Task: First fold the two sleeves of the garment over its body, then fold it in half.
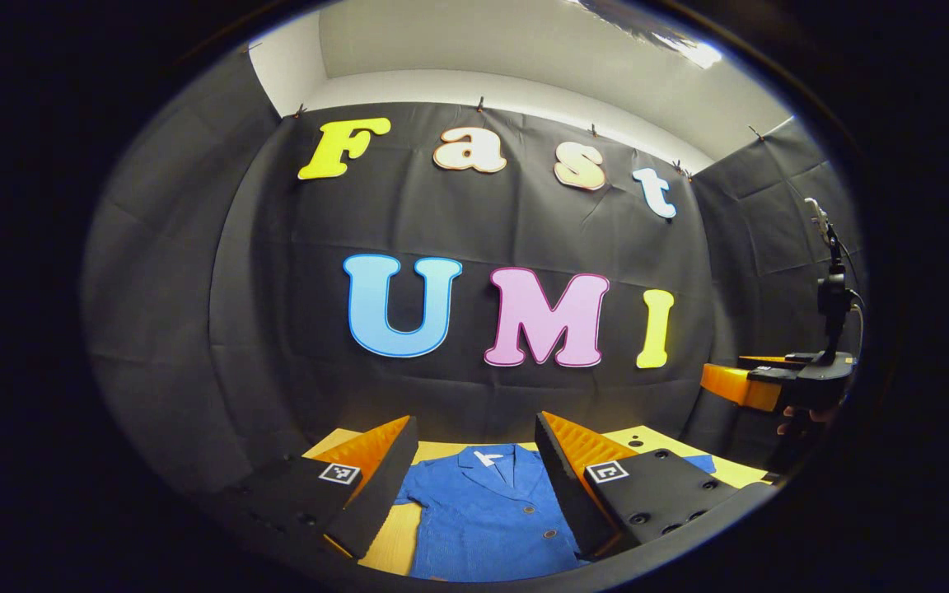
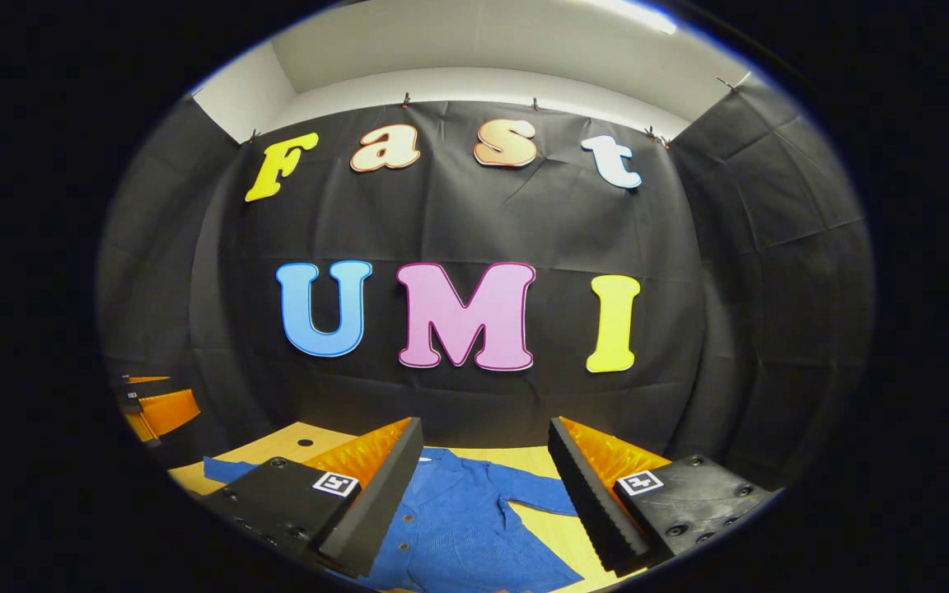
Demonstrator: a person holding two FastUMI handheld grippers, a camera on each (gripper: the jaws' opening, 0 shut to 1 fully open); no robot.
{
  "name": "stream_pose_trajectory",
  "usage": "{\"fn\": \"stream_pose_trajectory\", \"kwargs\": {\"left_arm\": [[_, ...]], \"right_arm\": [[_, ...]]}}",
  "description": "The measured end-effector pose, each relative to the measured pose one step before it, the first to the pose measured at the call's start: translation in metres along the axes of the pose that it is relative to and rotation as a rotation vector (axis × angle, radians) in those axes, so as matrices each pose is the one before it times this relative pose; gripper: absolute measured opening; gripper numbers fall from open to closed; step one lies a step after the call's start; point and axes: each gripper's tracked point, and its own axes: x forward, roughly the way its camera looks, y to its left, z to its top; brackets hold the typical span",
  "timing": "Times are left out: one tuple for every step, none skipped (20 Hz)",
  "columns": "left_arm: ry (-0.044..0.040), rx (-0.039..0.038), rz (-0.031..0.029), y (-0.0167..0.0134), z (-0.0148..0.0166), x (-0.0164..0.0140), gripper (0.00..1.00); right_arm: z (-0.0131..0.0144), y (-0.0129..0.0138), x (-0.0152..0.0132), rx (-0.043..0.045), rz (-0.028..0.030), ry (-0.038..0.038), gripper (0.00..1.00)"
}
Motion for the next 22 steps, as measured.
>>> {"fn": "stream_pose_trajectory", "kwargs": {"left_arm": [[0.00154,0.00290,-0.00020,-0.00069,-0.00080,-0.00044,0.82],[-0.00050,0.00185,0.00039,0.00002,0.00067,0.00003,0.82],[-0.00225,0.00033,0.00033,0.00025,0.00033,-0.00066,0.82],[-0.00059,0.00038,0.00102,0.00008,0.00106,0.00022,0.82],[0.00155,0.00091,-0.00051,-0.00028,-0.00130,0.00054,0.82],[-0.00029,0.00171,-0.00069,-0.00026,0.00072,0.00042,0.82],[-0.00115,0.00134,0.00099,0.00058,-0.00018,-0.00011,0.82],[0.00098,0.00087,0.00140,0.00040,-0.00007,-0.00136,0.82],[0.00053,0.00068,0.00085,-0.00028,-0.00028,0.00078,0.82],[-0.00059,0.00053,0.00118,-0.00001,0.00036,0.00002,0.82],[0.00120,0.00100,0.00167,0.00052,-0.00029,0.00010,0.82],[0.00238,0.00158,0.00238,0.00023,0.00037,-0.00054,0.82],[0.00138,0.00183,0.00397,-0.00013,-0.00113,-0.00062,0.82],[0.00063,0.00140,0.00556,0.00033,0.00011,-0.00110,0.82],[0.00123,0.00040,0.00685,0.00138,-0.00014,-0.00093,0.82],[0.00337,-0.00159,0.00690,0.00034,-0.00085,-0.00113,0.82],[0.00571,-0.00302,0.00611,-0.00095,-0.00166,-0.00007,0.82],[0.00677,-0.00300,0.00511,-0.00029,-0.00146,0.00047,0.82],[0.00368,-0.00122,0.00602,-0.00085,-0.00053,-0.00042,0.82],[0.00170,0.00119,0.00806,-0.00060,0.00043,-0.00027,0.82],[0.00128,0.00288,0.00881,-0.00137,-0.00134,0.00089,0.82],[0.00033,0.00415,0.00893,-0.00172,0.00121,0.00067,0.82]], "right_arm": [[-0.00008,-0.00099,0.00016,0.00203,-0.00117,0.00198,0.97],[-0.00131,-0.00045,0.00030,0.00193,-0.00180,0.00233,0.97],[-0.00031,-0.00033,0.00001,0.00220,-0.00078,0.00339,0.97],[-0.00092,-0.00053,0.00004,0.00187,-0.00002,0.00167,0.97],[-0.00042,-0.00016,0.00045,0.00072,-0.00095,0.00156,0.97],[-0.00001,0.00076,-0.00002,0.00102,0.00065,0.00123,0.97],[-0.00033,0.00069,0.00068,0.00105,0.00147,0.00095,0.98],[-0.00091,-0.00025,0.00021,0.00010,0.00105,0.00090,0.98],[-0.00098,0.00018,0.00069,-0.00155,0.00072,0.00320,0.98],[-0.00283,-0.00055,0.00139,-0.00094,0.00074,0.00689,0.97],[-0.00312,-0.00134,0.00175,-0.00075,0.00021,0.00575,0.97],[-0.00282,-0.00147,0.00213,-0.00018,-0.00080,0.00679,0.97],[-0.00357,-0.00214,0.00452,-0.00057,0.00111,0.00831,0.97],[-0.00419,-0.00379,0.00631,-0.00186,-0.00098,0.01095,0.97],[-0.00450,-0.00431,0.00776,-0.00045,-0.00190,0.01265,0.97],[-0.00453,-0.00343,0.00870,0.00130,0.00125,0.01283,0.97],[-0.00479,-0.00469,0.01097,0.00138,0.00199,0.01223,0.97],[-0.00618,-0.00601,0.01208,0.00089,-0.00171,0.01615,0.97],[-0.00425,-0.00671,0.01268,0.00196,-0.00147,0.01287,0.98],[-0.00600,-0.00493,0.01289,0.00490,0.00094,0.01399,0.98],[-0.00379,-0.00648,0.01466,-0.00435,-0.00344,0.00755,0.98],[-0.00839,-0.00682,0.01368,-0.00172,-0.00182,0.01784,0.98]]}}
